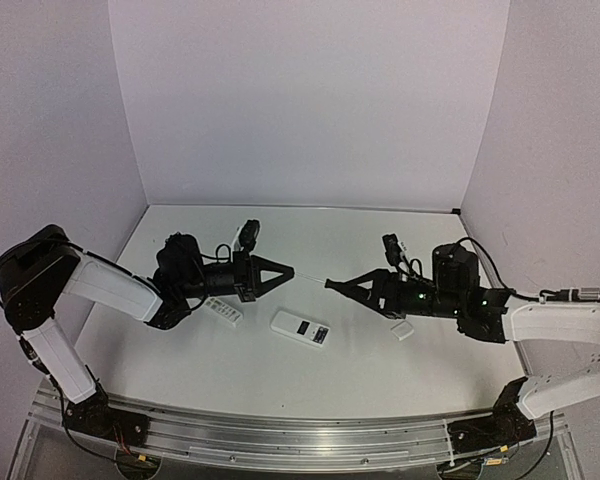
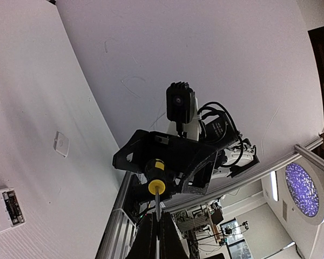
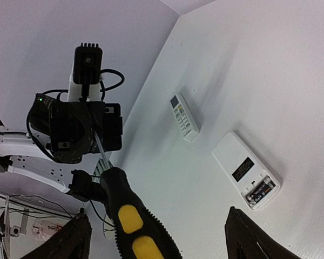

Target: Unload the batteries from the remote control

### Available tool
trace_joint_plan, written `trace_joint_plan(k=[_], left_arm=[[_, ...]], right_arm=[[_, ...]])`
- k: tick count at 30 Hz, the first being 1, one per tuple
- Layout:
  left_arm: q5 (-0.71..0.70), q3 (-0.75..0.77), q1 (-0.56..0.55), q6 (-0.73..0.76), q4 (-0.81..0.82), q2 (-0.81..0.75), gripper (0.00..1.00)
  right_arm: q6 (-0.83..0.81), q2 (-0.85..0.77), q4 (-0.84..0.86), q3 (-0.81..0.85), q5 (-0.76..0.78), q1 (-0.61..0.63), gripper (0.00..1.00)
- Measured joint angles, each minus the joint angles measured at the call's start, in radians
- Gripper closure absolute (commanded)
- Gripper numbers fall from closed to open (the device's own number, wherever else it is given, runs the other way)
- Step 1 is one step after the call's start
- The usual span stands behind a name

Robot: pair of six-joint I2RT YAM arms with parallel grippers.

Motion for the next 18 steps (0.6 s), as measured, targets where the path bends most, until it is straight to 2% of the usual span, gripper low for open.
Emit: trace_joint_plan(k=[5,18], left_arm=[[-0.003,0.000,0.000,-0.019,0.033,0.002,1.00],[-0.021,0.000,-0.001,-0.033,0.053,0.004,1.00]], right_arm=[[0.080,0.031,0.143,-0.012,-0.022,0.000,0.33],[0.154,0.060,0.261,-0.012,-0.120,0.000,0.46]])
